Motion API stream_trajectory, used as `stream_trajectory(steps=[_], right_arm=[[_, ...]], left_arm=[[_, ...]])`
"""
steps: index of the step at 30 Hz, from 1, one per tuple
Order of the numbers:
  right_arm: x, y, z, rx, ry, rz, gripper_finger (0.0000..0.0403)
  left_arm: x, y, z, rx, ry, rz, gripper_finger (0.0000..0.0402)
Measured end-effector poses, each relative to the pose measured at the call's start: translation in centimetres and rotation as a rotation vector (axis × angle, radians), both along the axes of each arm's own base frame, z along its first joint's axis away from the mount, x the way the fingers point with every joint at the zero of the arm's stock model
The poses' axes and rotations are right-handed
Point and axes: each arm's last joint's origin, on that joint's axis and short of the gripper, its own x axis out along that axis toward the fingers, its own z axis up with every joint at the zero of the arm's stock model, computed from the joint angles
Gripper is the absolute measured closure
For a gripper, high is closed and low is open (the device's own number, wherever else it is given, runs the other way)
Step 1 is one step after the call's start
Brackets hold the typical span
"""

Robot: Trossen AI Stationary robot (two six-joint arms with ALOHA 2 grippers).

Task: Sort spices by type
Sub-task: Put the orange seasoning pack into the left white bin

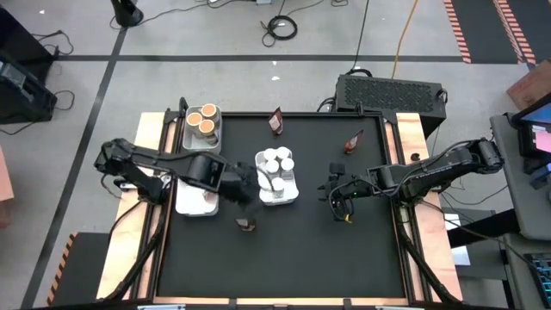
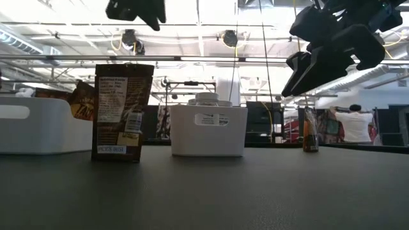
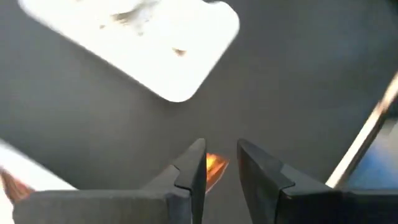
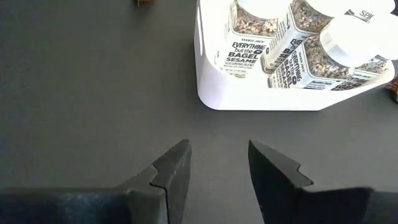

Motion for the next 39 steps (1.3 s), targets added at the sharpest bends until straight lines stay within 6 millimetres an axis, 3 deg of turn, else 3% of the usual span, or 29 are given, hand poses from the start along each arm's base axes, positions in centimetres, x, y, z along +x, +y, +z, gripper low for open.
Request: stream_trajectory(steps=[9, 17, 28, 39], right_arm=[[0.0, 0.0, 0.0, 0.001, 0.000, -0.001, 0.0257], [0.0, 0.0, 0.0, 0.014, -0.002, -0.011, 0.0257], [-0.1, 0.0, -0.1, 0.018, 0.008, -0.014, 0.0257], [-0.6, -0.1, -0.6, -0.003, 0.089, -0.007, 0.0257]], left_arm=[[-0.7, 1.7, -0.3, -0.319, 0.110, 0.632, 0.0310], [-2.2, -0.7, -0.8, -0.485, 0.337, 0.811, 0.0310], [-2.1, -3.7, -1.9, -0.519, 0.401, 1.028, 0.0310], [-0.7, -3.9, -3.0, -0.542, 0.312, 1.277, 0.0310]])
